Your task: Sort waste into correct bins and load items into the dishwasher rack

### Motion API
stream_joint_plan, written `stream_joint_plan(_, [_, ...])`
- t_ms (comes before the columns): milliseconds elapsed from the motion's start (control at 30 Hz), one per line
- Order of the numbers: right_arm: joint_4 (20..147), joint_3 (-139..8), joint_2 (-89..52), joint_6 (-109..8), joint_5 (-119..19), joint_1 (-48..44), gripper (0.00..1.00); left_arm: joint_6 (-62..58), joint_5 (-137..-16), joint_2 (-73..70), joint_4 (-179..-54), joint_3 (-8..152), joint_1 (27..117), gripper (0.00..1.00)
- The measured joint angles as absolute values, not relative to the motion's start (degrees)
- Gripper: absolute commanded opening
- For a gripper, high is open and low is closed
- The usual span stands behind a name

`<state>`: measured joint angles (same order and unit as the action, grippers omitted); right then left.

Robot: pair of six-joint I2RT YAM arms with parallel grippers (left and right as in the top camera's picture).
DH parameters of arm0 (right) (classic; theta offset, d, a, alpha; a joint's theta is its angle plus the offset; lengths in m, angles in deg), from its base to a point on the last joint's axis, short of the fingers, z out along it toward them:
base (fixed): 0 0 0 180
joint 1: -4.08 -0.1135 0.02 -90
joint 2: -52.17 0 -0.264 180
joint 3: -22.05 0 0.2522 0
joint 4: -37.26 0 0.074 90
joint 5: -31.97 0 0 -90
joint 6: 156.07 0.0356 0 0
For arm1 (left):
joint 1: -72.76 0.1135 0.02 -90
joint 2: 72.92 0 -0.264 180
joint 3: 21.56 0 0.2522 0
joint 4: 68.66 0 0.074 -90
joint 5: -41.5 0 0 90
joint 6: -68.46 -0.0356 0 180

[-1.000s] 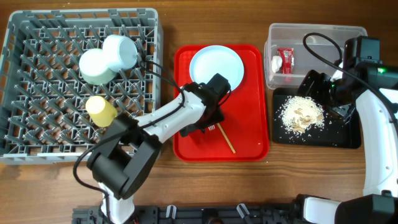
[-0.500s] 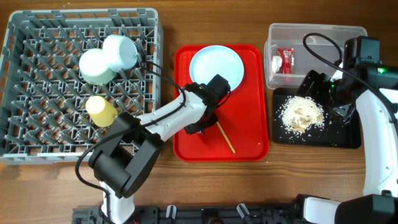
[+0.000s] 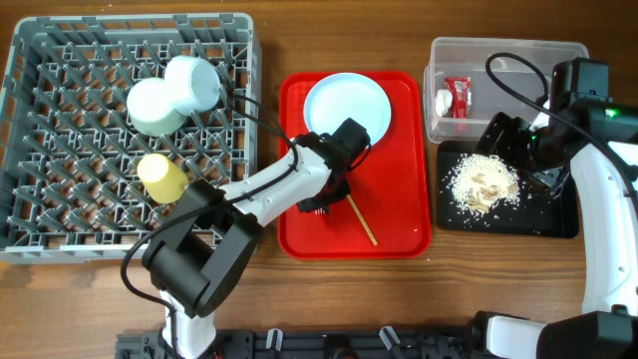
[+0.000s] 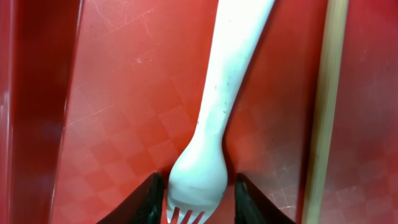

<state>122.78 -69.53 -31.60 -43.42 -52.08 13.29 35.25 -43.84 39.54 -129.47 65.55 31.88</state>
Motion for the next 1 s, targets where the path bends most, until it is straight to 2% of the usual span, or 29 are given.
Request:
stream_joint_plan(500, [122.81, -69.53, -31.6, -43.42, -52.08, 13.29, 1.0, 34.86, -43.81, 39.48, -128.05, 64.34, 31.88, 0.44])
stream_joint_plan(567, [122.78, -69.53, -31.6, -43.42, -52.08, 13.29, 1.0, 34.86, -43.79, 39.48, -128.0, 64.3, 31.88, 0.37])
stream_joint_plan(700, [122.81, -69.53, -31.6, -43.42, -52.08, 13.29, 1.0, 34.55, -43.6, 39.46, -127.89, 64.26, 31.88, 0.3])
stream_joint_plan(1000, [122.83, -69.53, -31.6, -43.44, -52.08, 13.29, 1.0, 34.46, -43.6, 39.37, -127.76, 64.15, 31.88, 0.23])
